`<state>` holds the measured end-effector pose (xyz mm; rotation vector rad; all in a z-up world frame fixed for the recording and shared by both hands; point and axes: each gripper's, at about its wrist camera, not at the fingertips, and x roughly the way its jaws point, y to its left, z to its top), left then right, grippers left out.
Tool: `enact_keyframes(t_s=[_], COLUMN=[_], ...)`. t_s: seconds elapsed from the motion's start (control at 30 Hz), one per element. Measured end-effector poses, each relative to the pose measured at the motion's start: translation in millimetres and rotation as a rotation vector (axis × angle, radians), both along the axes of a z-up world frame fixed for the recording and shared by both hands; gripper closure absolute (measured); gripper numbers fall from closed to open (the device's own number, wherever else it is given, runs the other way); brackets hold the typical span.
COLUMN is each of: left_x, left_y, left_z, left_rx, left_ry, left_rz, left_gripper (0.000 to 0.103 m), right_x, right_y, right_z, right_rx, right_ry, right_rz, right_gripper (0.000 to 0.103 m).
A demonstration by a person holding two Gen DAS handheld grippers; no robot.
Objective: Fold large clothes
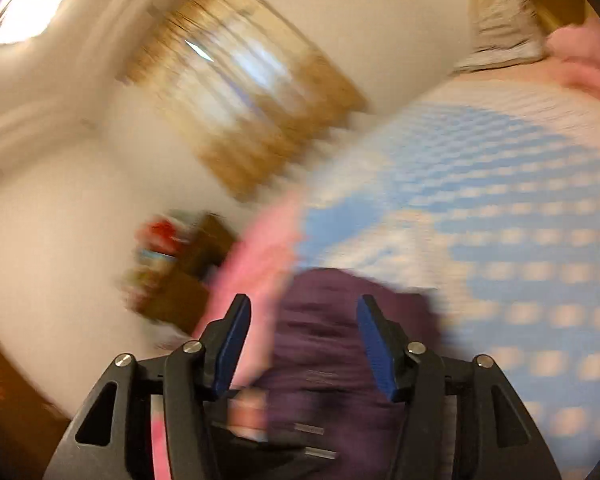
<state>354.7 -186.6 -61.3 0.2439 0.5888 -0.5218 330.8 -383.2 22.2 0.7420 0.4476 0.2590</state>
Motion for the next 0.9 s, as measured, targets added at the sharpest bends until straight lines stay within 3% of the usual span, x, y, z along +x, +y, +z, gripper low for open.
enact_keyframes(t_s=[0.2,0.3,0.37,0.4,0.53,0.9], left_x=[-6.1,13.7,27.0,33.3,43.5,40.0], left_y=[50.2,49.5,35.9,32.5,38.7,39.9], left_z=[36.2,34.2,19.9,11.3,-13.6,-25.4], left_rx=[-0.075,0.004,0.086,0.089,0.004,-0.03], left_ry=[-0.119,-0.071,-0.036,-0.02,0.078,0.1], left_rz=[0.118,0.162,0.161,0.17,0.199,0.201], left_gripper=[0.0,0.0,0.0,0.0,0.0,0.0], right_x=[40.1,43.5,49.1,53.3,54.0,59.9], right_y=[1.6,12.2,17.9,19.5,15.3,26.2], right_z=[-71.7,-85.5,-92.0,-94.8,-116.8,-132.3], right_rx=[-0.037,-0.203,-0.289,-0.331,-0.418,-0.521], right_ry=[0.205,0.238,0.262,0.277,0.272,0.293], right_rz=[-0.066,-0.061,-0.05,-0.04,-0.003,-0.009], right_gripper=[0.043,0.043,0.043,0.043,0.042,0.042])
